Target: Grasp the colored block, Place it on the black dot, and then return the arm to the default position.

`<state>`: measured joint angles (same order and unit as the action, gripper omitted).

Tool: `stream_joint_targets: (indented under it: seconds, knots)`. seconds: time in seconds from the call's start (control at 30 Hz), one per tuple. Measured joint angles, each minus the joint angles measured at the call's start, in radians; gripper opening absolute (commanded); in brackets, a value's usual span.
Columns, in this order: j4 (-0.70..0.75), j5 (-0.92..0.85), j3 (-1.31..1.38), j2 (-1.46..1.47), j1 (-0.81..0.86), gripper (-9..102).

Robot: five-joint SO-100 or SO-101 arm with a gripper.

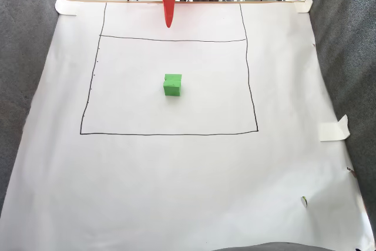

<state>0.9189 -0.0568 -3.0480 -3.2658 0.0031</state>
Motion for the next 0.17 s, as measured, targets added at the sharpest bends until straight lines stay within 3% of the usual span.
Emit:
stream_joint_targets:
  seconds: [0.17]
  knots:
    - [0.021, 0.012, 0.0, 0.0, -0.002, 0]
